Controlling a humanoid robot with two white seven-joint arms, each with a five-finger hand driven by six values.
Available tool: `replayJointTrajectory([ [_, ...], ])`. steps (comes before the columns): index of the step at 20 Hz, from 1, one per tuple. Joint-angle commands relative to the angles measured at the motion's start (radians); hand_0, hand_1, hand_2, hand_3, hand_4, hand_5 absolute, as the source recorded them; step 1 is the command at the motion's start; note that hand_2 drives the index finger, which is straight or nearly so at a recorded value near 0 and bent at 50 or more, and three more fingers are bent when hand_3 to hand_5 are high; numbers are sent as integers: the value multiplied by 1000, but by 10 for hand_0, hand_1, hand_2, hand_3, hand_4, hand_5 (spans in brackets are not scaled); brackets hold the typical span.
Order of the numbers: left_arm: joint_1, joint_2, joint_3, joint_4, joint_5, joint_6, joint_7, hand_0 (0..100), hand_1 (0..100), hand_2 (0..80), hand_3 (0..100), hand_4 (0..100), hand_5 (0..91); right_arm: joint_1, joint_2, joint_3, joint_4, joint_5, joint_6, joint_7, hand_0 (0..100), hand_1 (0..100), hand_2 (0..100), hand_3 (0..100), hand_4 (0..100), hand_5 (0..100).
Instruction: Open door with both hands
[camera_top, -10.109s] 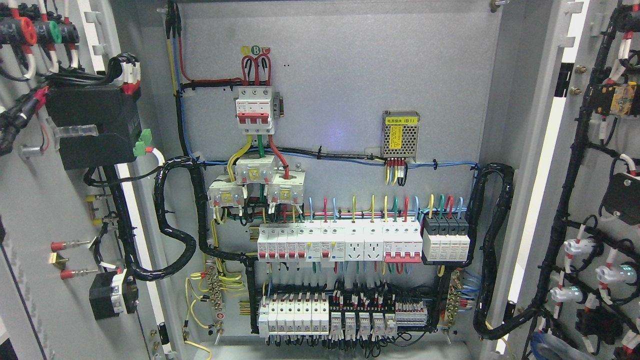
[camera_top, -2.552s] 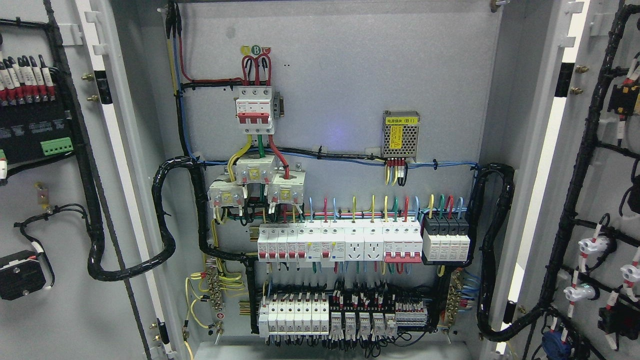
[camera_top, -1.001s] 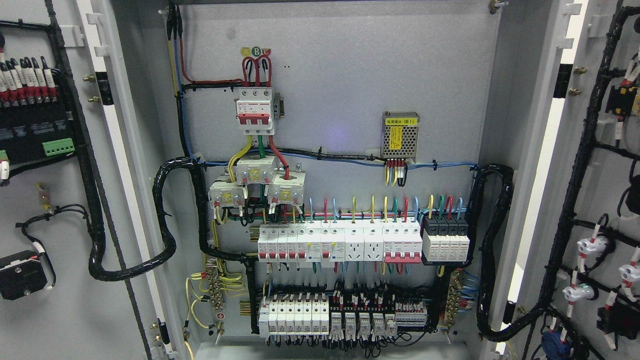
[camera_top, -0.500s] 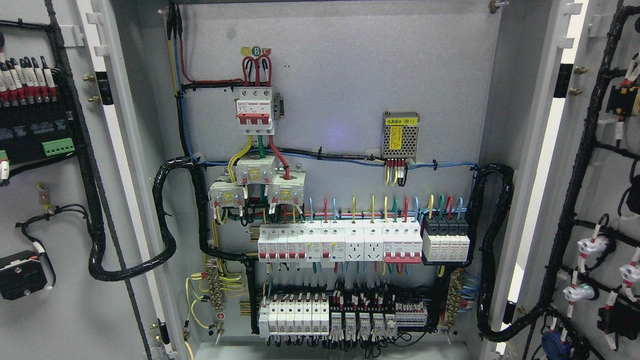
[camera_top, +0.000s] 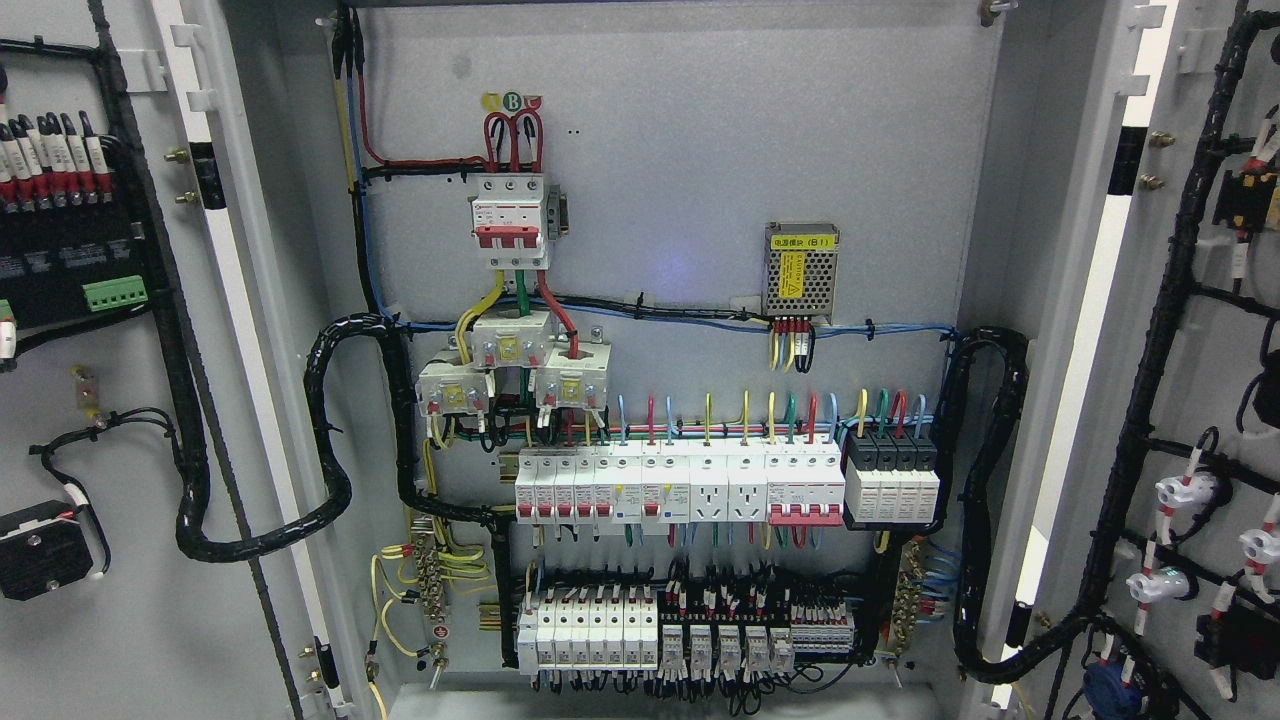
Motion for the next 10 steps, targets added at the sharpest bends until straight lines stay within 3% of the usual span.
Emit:
replayJointTrajectory([
  [1,-52,-66,14,153,-4,123,8,0,0,0,0,0,0,-75,65,2,239,137,115,-6,380,0,0,0,0,0],
  [6,-52,-70,9,145,-16,154,60,0,0,0,0,0,0,-107,83,2,259,146,194,-6,381,0,0,0,0,0],
  [10,-52,-76,11,142,-102,153,60,0,0,0,0,0,0,-107,101,1,262,146,197,-5,381,0,0,0,0,0],
])
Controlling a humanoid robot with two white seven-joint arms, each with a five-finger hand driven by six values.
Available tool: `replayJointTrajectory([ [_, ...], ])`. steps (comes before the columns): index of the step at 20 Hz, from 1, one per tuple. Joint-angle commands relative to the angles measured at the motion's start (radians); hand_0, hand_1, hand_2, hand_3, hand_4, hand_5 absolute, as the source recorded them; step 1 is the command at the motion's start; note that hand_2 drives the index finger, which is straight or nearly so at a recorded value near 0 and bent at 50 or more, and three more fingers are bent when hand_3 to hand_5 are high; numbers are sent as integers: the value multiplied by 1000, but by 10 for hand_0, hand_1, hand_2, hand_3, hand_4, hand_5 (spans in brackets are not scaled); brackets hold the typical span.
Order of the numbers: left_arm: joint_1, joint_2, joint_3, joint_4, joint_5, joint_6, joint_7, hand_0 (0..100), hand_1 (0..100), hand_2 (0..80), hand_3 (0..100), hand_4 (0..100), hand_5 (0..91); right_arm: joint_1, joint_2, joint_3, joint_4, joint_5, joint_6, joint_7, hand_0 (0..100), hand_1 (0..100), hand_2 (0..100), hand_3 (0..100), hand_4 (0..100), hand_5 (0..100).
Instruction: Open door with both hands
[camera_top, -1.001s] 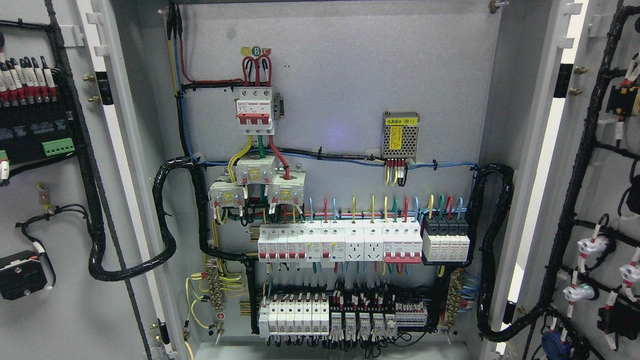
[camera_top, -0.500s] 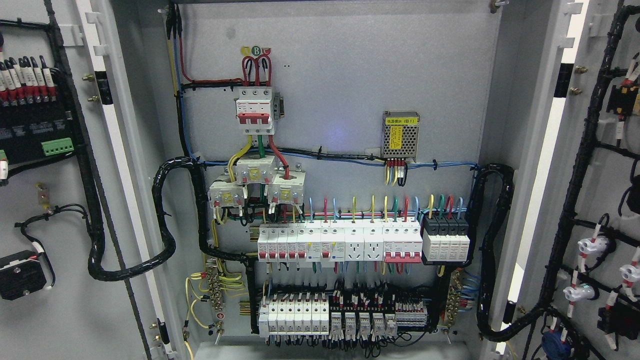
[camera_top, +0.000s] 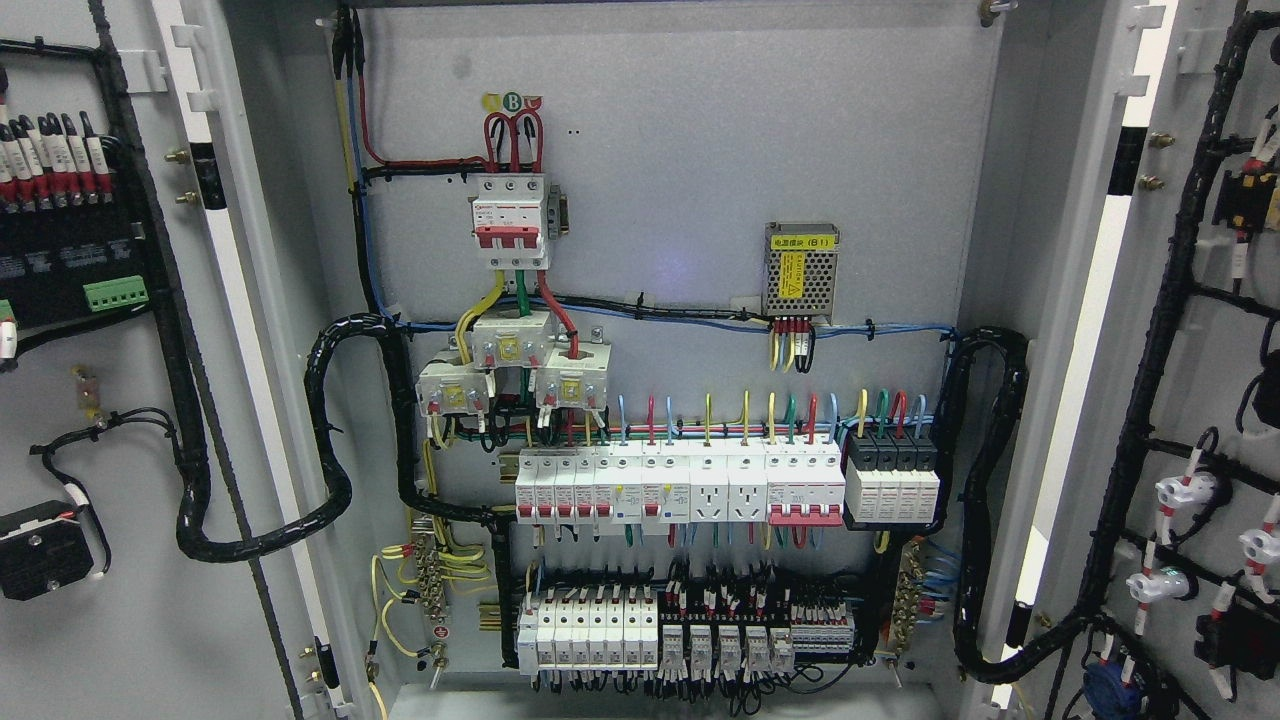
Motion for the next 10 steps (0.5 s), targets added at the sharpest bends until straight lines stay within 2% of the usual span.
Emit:
replayJointTrajectory([
  [1,-8,-43,4,55,-63,2,4,0,0,0,0,0,0,-23,60,1,111,25,12,1,381,0,0,0,0,0],
  [4,-8,-43,1,55,-63,-2,4,0,0,0,0,0,0,-23,74,3,111,25,12,1,381,0,0,0,0,0],
  [10,-8,-51,-2,53,-53,-12,-5,0,0,0,0,0,0,-23,74,3,111,25,12,3,381,0,0,0,0,0],
])
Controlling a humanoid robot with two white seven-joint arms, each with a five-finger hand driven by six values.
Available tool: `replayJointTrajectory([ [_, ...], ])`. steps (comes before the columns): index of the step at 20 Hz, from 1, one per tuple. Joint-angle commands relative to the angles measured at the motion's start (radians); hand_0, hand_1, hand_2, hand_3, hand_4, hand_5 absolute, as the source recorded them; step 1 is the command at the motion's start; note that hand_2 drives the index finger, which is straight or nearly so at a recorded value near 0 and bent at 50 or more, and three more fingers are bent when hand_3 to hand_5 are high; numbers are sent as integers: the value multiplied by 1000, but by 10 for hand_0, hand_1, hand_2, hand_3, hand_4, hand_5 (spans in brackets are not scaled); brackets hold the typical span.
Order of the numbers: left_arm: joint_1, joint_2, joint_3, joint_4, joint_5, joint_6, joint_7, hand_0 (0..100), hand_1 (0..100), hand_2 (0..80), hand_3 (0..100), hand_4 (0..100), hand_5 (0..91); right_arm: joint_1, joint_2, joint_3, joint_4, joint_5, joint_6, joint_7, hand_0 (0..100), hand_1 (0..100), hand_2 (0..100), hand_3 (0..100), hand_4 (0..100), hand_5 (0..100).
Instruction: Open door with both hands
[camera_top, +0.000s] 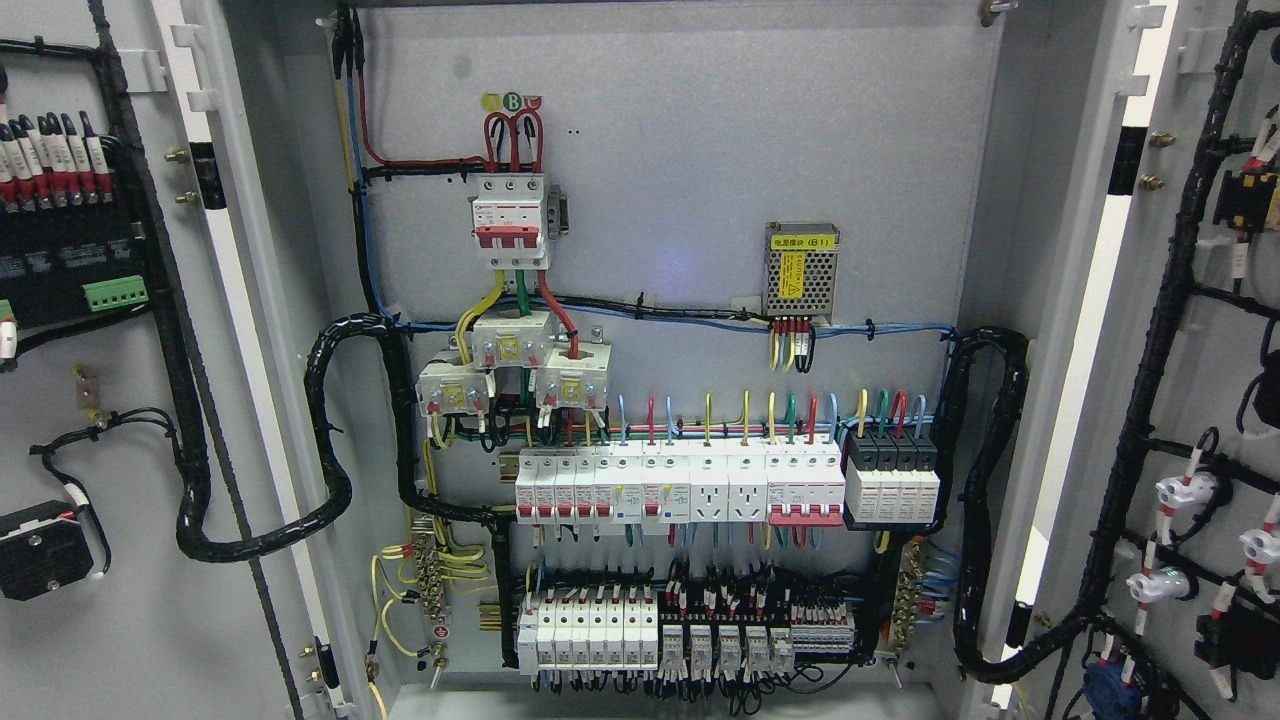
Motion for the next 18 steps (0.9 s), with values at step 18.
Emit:
replayJointTrajectory([
  [18,0,-43,6,23,12,-5,-11,0,0,0,0,0,0,-4,16,-2,44,4,1,10,380,0,0,0,0,0],
])
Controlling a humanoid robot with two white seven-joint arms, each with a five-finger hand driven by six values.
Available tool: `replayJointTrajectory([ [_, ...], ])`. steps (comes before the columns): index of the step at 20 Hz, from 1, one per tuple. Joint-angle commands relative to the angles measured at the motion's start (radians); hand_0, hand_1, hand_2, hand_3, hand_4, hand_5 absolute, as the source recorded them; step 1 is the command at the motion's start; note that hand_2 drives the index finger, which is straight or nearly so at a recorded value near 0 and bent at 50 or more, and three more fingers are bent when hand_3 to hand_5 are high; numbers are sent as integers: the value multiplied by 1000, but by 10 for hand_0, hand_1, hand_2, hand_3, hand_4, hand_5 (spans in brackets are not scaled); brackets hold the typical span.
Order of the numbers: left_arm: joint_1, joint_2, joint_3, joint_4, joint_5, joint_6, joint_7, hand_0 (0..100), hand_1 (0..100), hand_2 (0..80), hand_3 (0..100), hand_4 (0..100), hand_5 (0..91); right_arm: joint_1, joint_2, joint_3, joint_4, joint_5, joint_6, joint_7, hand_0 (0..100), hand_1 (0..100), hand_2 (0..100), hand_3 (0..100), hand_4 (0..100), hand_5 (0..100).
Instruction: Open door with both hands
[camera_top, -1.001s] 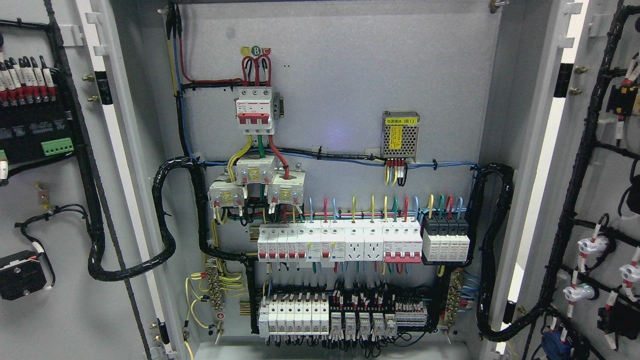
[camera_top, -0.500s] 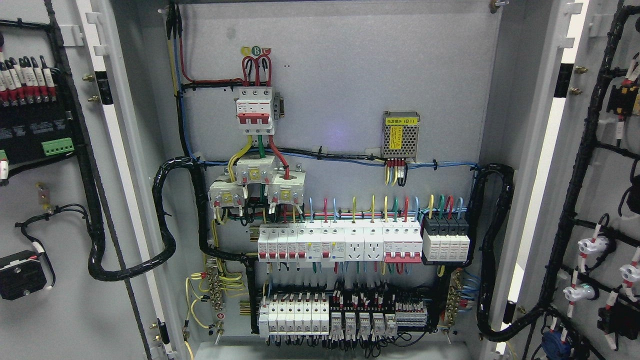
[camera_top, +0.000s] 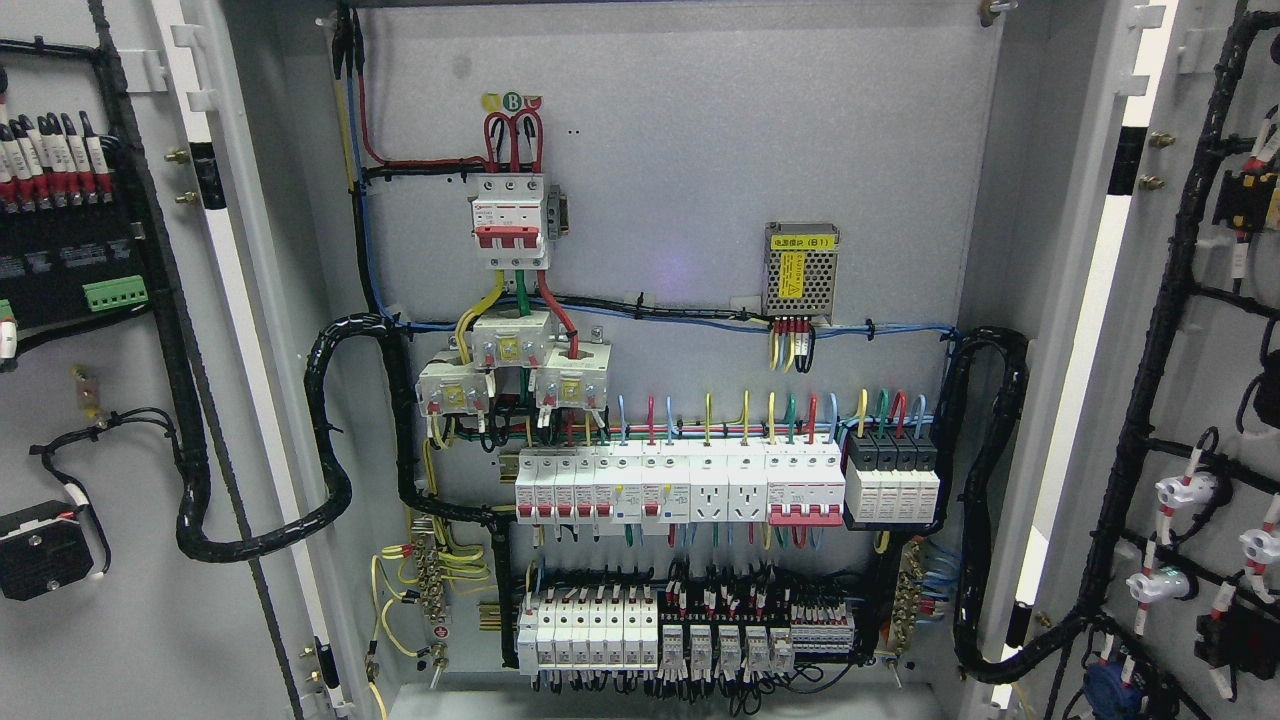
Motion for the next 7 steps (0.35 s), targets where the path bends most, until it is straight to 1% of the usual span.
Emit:
replayJointTrajectory([
  [1,0,-36,2,5,0,0,0,0,0,0,0,0,0,0,-21,0,8,0,0,0,380,0,0,0,0,0],
  [7,0,-36,2,5,0,0,0,0,0,0,0,0,0,0,-21,-1,8,0,-2,1,380,0,0,0,0,0],
])
